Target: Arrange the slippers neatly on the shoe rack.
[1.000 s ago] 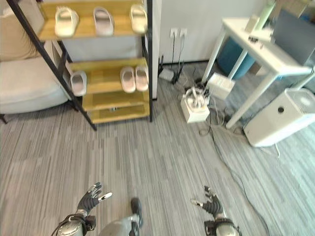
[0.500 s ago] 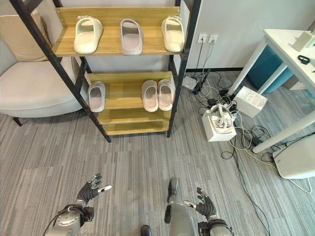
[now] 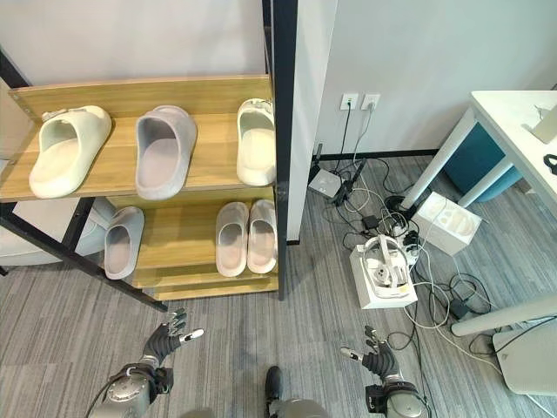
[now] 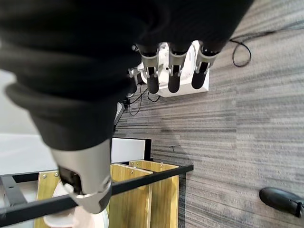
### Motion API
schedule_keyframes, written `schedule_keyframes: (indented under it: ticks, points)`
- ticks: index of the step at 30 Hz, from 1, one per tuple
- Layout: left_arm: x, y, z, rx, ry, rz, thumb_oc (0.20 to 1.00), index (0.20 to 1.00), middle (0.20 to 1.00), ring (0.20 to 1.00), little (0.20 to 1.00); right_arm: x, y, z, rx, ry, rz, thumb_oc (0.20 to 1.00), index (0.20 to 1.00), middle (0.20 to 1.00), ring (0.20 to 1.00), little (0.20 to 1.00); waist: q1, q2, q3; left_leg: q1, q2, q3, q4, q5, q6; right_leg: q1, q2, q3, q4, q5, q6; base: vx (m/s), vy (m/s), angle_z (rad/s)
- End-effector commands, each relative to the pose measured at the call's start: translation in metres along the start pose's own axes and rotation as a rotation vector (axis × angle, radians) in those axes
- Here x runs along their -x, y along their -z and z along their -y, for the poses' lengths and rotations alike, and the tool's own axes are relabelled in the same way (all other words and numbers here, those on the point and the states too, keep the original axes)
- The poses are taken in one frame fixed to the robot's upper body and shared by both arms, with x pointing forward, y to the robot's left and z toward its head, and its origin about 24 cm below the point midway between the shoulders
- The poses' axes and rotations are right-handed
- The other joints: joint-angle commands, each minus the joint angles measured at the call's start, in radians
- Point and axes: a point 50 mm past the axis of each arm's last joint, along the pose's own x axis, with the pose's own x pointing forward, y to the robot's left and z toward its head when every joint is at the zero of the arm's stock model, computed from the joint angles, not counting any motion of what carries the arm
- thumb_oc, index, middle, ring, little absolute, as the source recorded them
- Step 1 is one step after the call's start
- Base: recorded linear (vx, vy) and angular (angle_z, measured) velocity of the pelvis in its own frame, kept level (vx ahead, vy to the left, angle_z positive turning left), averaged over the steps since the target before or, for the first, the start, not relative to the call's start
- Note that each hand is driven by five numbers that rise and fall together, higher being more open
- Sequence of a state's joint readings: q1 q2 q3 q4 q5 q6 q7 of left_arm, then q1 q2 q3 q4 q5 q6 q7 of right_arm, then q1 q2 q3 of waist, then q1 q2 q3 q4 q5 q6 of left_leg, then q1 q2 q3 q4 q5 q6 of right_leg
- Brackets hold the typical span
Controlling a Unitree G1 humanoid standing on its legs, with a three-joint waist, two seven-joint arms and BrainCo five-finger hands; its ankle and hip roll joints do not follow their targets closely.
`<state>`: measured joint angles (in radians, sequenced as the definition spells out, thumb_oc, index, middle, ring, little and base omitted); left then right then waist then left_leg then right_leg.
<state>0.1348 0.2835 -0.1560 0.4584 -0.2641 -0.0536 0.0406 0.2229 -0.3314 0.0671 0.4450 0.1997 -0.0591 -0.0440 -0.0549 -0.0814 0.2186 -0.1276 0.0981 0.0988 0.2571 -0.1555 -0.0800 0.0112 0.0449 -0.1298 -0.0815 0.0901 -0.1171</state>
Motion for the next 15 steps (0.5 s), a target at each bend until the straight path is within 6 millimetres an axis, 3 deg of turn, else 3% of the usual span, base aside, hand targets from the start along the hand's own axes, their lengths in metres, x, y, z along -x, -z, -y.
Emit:
schedule_keyframes:
  ticks: [1, 3, 8, 11, 15]
  points:
    - [-0.003, -0.012, -0.001, 0.011, -0.010, 0.060, 1.000, 1.000, 1.000, 1.000, 1.000, 0.003, -0.008, 0.014, -0.012, 0.058, 0.060, 1.000, 1.000, 1.000, 1.000, 1.000, 0.022, 0.045, 0.017, 0.060, 0.055, 0.042, -0.263, 0.263, -0.020, 0.048, -0.113, -0.020, 0.017, -0.121, 0.193, 0.15, 0.118, -0.04]
    - [-0.005, -0.015, -0.001, 0.009, -0.012, 0.073, 1.000, 1.000, 1.000, 1.000, 1.000, 0.003, -0.006, 0.013, -0.012, 0.062, 0.048, 1.000, 1.000, 1.000, 1.000, 1.000, 0.022, 0.050, 0.018, 0.041, 0.078, 0.074, -0.329, 0.306, -0.035, 0.078, -0.116, -0.030, 0.012, -0.138, 0.201, 0.16, 0.152, -0.16]
    - [-0.001, -0.013, -0.001, 0.014, -0.017, 0.075, 1.000, 1.000, 1.000, 1.000, 1.000, 0.005, -0.002, 0.010, -0.010, 0.052, 0.031, 1.000, 1.000, 1.000, 1.000, 1.000, 0.023, 0.060, -0.002, 0.059, 0.148, 0.099, -0.341, 0.336, -0.061, 0.112, -0.153, -0.021, 0.011, -0.151, 0.229, 0.16, 0.275, -0.09]
    - [0.002, -0.007, 0.001, 0.023, -0.002, 0.058, 1.000, 1.000, 1.000, 1.000, 1.000, 0.007, 0.002, 0.010, -0.011, 0.043, 0.018, 1.000, 1.000, 1.000, 1.000, 1.000, 0.018, 0.068, -0.024, 0.083, 0.128, 0.091, -0.344, 0.292, -0.054, 0.123, -0.190, -0.019, 0.004, -0.144, 0.258, 0.14, 0.330, -0.06]
    - [0.002, -0.009, 0.001, -0.010, 0.020, 0.060, 1.000, 1.000, 1.000, 1.000, 1.000, 0.005, 0.000, 0.002, -0.018, 0.021, 0.023, 1.000, 1.000, 1.000, 1.000, 1.000, 0.015, 0.055, -0.040, 0.104, 0.055, 0.104, -0.344, 0.236, -0.012, 0.077, -0.265, 0.012, 0.041, -0.098, 0.298, 0.04, 0.328, 0.03]
